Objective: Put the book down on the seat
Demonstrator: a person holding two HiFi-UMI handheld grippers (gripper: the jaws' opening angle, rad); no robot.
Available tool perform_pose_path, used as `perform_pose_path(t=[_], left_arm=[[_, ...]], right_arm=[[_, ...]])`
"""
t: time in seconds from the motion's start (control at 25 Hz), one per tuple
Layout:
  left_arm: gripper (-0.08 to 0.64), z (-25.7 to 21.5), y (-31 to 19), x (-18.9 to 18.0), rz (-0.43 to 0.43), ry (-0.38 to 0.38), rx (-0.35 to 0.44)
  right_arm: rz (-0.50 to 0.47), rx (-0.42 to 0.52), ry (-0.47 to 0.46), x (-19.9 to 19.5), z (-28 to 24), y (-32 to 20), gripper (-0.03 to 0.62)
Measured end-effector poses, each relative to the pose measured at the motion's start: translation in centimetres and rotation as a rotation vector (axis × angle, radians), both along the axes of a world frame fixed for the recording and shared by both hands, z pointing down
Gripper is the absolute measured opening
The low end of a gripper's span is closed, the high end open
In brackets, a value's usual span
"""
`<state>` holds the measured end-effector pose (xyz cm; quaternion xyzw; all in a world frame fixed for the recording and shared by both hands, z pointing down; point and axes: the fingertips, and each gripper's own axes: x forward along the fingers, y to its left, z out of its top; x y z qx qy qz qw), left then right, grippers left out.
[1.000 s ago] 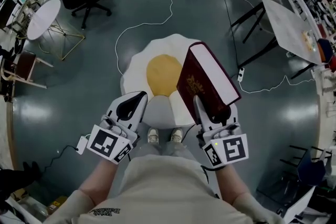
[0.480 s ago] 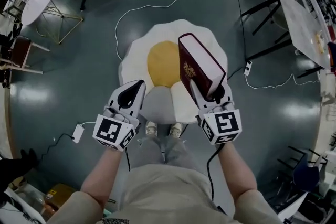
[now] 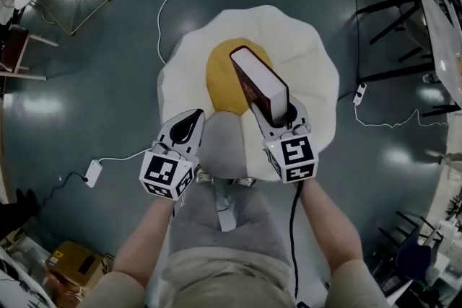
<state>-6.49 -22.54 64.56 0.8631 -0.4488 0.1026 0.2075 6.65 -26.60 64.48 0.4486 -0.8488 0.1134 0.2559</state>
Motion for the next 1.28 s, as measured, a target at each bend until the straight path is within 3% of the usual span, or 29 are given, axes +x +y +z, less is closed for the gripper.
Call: perform_pose_path(t=[0.4,0.8,1.08,1.28], left_arm=[[0.003,20.6,0.0,-1.2,-0.008,-0.067,-0.188],[0.003,32.3,2.1,-0.6,-0.005,-0.069,-0.306],[0.003,34.8,3.3,-1.4,-0.011,-0.074,-0.332],[0.002,35.2,2.9,-2.1,-0.013,-0.084,-0.335]], right_arm=[[-0.19,-0.122,0.226,-3.9,22.5,0.0,0.202],[-0.458,-0.16,0.52,-5.6,39.0,3.1,0.207],[-0.552,-0.189,0.544,-6.8,42.9,5.1,0.21],[-0.584,-0.307,0.479,-7.6,44.0,6.0,0.264]])
